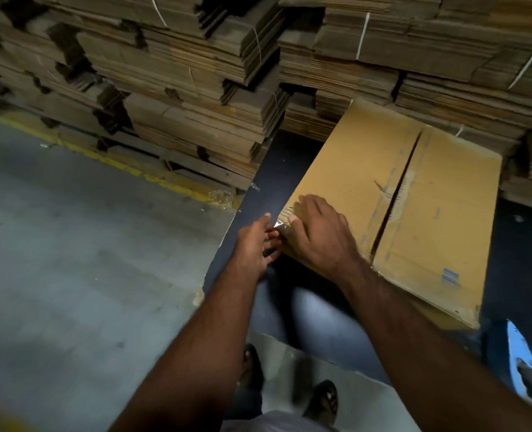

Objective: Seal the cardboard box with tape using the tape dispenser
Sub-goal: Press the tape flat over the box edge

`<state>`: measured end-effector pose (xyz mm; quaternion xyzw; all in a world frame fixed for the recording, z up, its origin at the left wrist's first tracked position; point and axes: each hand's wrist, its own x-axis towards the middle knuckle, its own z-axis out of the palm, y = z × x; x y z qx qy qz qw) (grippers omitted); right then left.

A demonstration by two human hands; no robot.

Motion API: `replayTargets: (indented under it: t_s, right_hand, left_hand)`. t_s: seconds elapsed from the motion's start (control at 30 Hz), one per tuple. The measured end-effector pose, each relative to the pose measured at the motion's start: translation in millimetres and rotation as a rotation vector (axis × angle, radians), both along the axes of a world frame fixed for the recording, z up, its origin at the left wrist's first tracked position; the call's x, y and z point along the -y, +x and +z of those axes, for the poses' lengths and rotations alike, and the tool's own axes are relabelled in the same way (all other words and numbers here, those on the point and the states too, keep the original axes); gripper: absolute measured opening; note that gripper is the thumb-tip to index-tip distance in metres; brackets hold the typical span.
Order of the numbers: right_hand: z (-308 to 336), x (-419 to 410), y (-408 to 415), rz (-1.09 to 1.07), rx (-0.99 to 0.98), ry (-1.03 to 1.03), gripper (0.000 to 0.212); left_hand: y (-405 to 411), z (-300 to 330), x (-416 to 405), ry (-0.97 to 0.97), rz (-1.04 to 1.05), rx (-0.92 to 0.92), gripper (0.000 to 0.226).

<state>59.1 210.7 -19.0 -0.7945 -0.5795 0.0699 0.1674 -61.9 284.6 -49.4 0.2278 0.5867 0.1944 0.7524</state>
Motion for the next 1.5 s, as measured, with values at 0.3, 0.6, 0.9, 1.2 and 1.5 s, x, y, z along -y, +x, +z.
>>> replayTargets:
  t_s: [0.3,0.6,0.9,1.2,1.5]
  right_hand:
    - [-7,-22,-10,-0.042,-0.032,0.026,0.053]
    - [-17,-20,-13,-0.020,0.047,-0.017,0.052]
    - [-28,-14,-14,0.006,0.159,-0.156,0.067]
    - [-35,-15,-14,0.023,0.214,-0.199,0.067]
    - [-34,-14,-15,0.019,0.201,-0.186,0.065]
  left_hand:
    - [-19,-7,-12,-0.199,-0.198,0.093,0.048]
    - [-12,-11,-18,-0.142,-0.217,0.123,0.019]
    - [-4,-31,-28,0.664,-0.136,-0.154,0.030]
    - [12,-48,-22,0.704,-0.085,-0.348,0.020]
    - [17,-17,14,0.561,-0.209,-0.014,0.088]
